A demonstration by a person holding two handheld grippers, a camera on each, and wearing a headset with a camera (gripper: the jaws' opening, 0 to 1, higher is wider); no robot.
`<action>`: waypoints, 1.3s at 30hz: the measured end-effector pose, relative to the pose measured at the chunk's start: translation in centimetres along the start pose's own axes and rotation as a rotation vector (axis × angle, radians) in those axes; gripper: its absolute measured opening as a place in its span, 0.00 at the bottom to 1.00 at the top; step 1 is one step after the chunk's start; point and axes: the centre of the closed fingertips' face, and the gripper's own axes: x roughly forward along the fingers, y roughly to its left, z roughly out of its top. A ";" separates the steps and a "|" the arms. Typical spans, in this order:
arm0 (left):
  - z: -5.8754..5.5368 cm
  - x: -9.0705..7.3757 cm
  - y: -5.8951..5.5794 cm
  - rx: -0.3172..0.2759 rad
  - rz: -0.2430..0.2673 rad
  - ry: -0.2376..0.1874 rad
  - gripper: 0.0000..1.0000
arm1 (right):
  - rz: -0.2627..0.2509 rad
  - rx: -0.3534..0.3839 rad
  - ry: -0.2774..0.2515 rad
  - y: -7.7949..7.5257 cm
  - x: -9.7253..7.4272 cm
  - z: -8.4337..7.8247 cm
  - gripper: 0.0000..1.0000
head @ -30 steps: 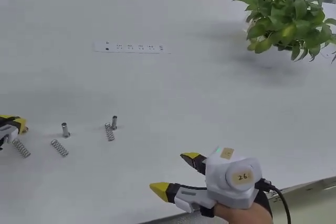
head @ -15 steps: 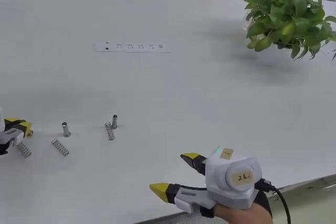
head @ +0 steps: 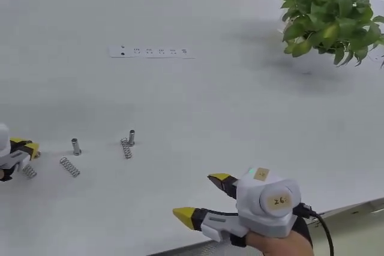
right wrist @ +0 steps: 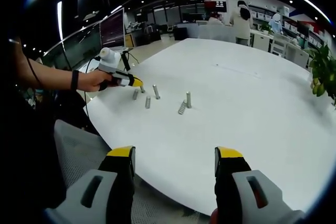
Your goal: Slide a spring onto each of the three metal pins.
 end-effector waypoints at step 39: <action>-2.0 -2.8 0.0 -0.093 0.018 0.024 0.24 | 0.020 -0.009 -0.012 0.2 0.7 0.6 0.60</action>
